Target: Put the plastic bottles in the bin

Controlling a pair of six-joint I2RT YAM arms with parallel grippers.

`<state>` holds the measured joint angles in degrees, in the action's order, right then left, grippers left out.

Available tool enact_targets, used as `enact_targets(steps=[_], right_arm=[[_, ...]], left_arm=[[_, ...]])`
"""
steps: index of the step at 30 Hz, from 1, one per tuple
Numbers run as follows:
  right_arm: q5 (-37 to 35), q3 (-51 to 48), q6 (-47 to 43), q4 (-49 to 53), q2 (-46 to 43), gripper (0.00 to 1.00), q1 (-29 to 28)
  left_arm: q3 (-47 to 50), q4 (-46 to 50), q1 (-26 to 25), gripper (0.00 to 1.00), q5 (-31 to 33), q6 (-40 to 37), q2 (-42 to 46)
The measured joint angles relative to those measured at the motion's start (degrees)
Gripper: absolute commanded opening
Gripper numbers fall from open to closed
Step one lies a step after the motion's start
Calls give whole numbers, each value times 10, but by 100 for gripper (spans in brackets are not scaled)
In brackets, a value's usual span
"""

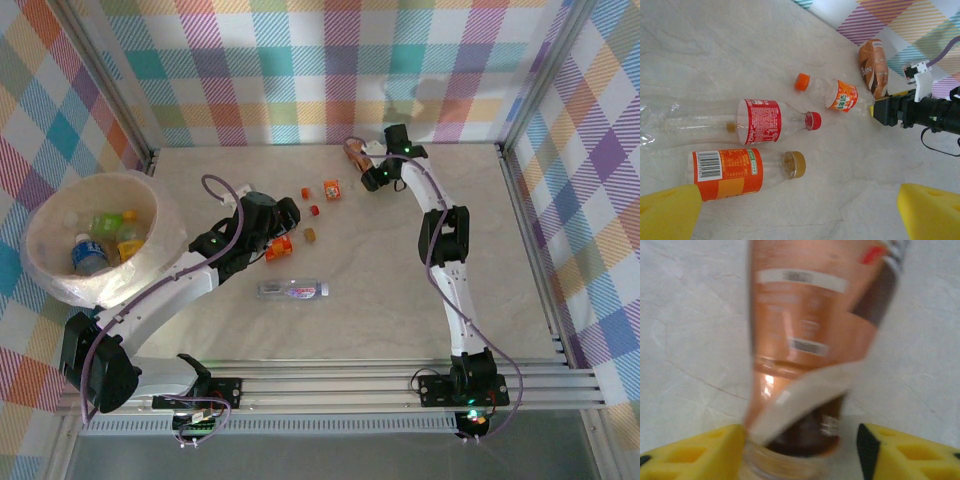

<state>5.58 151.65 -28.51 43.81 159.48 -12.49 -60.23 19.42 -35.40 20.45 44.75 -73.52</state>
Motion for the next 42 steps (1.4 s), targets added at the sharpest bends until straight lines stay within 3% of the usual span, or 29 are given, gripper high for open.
enact_targets(steps=[6, 10, 22, 32, 38, 42], right_arm=[[-19, -6, 5, -18, -1, 33, -4], [-26, -68, 14, -53, -33, 22, -5], [-25, -516, 115, -198, -324, 17, -5], [114, -867, 290, -336, -611, 15, -5], [229, -1022, 414, -451, -716, 14, -19], [277, -1068, 478, -513, -753, 14, -46]], left_arm=[[3, -20, 0, 100, -29, -18, -1], [3, -34, 0, 100, -46, -24, -6], [5, -83, 0, 100, -143, -45, -15], [14, -172, 0, 100, -234, -49, -21], [22, -230, 0, 100, -271, -40, -40], [27, -250, 0, 100, -279, -34, -49]])
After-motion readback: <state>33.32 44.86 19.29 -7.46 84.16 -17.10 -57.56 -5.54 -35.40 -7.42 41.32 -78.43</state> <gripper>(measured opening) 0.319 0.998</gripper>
